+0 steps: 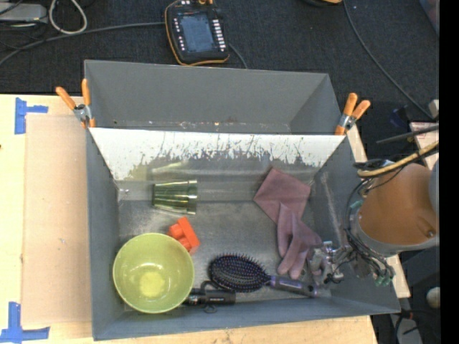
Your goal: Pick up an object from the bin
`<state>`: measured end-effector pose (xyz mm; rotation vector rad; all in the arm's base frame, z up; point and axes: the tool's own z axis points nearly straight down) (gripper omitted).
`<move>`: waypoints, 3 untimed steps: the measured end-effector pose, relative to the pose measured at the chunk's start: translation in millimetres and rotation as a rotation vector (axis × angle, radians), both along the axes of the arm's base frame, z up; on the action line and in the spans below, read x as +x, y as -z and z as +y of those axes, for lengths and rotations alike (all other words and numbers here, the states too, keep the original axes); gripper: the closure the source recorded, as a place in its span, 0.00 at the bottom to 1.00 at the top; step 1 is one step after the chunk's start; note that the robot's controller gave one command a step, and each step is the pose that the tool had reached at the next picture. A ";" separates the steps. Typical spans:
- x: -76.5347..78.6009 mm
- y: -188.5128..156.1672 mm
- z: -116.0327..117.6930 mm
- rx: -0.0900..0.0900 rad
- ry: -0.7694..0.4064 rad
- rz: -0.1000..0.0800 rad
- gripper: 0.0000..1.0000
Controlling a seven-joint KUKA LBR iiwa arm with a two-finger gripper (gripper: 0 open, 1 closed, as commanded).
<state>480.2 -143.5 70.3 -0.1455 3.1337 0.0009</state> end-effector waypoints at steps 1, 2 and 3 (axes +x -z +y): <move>0.1 0.0 0.2 0.000 -0.002 0.000 1.00; -7.1 -5.8 -1.4 0.001 -0.005 0.000 1.00; 2.4 -0.2 -8.5 0.003 -0.046 0.004 1.00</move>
Offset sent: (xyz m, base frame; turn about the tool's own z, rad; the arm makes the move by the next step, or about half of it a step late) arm -0.0076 -0.0023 0.0061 -0.0063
